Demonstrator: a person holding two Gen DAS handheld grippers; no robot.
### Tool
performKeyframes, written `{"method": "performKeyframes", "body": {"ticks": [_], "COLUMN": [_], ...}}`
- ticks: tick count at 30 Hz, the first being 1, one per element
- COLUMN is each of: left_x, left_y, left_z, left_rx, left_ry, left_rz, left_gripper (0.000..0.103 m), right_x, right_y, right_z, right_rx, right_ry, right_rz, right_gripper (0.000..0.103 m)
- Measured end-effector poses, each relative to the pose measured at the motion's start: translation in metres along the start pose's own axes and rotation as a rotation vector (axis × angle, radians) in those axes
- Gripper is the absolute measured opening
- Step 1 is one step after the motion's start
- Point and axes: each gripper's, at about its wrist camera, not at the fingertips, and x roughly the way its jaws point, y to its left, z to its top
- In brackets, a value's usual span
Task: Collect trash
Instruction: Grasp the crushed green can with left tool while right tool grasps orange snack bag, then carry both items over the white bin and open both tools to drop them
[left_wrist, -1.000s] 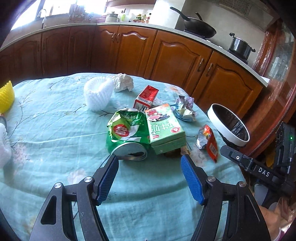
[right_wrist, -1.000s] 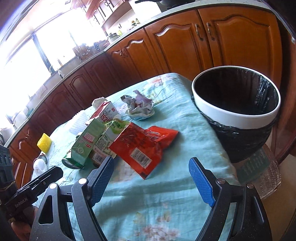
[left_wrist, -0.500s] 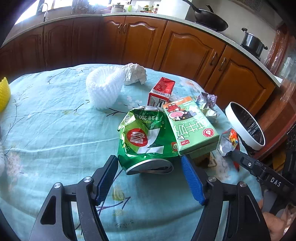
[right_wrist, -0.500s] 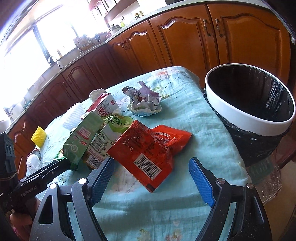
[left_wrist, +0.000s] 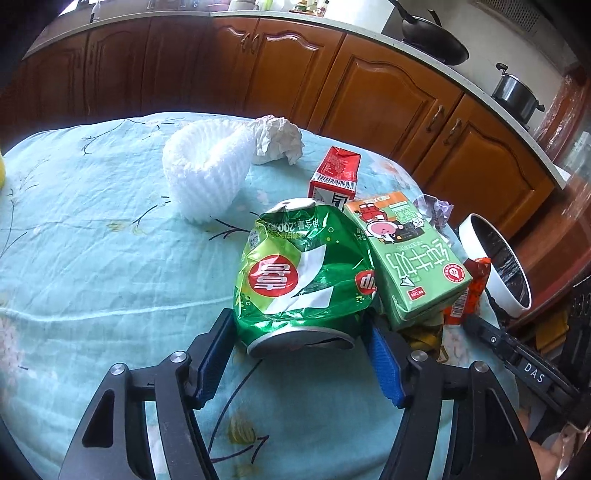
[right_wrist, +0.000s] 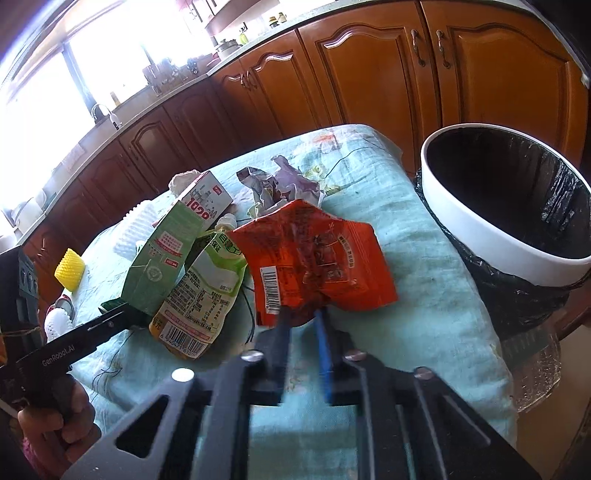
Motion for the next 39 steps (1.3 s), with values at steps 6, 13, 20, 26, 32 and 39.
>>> {"method": "performKeyframes", "body": {"ticks": [6,13,20,26,32,39], "left_x": [-0.005,-0.013,0.001,0.014,0.000,-0.040], "left_y": [-0.003,0.002,-0.005,-0.005,-0.003,-0.002], "left_z": [-0.002,0.003,0.017,0.018,0.010,-0.007], "left_rx": [0.027,-0.014,0.017,0.021,0.023,0.035], "left_ry": [-0.003,0.012,0.005,0.009,-0.022,-0.066], "left_rz": [0.009,-0.031,-0.009,-0.011,-0.015,-0.031], "left_gripper": [0.067,0.078,0.080,0.076,0.075,0.075], "right_x": [-0.006,-0.021,-0.006,0.027,0.012,-0.015], "right_y": [0.002,-0.010,-0.004,0.002,0.005,0.007], "right_z": [0.000,0.002,0.030,0.037,0.029,0.020], "right_rx": [-0.009,0.043,-0.015,-0.068,-0.081,-0.057], "right_ry": [-0.008,-0.041,-0.075,-0.013,-0.047,-0.071], "right_rz": [0.000,0.019,-0.044,-0.075,-0.059,-0.010], "right_gripper": [0.012,0.062,0.062,0.018,0.008,0.008]}}
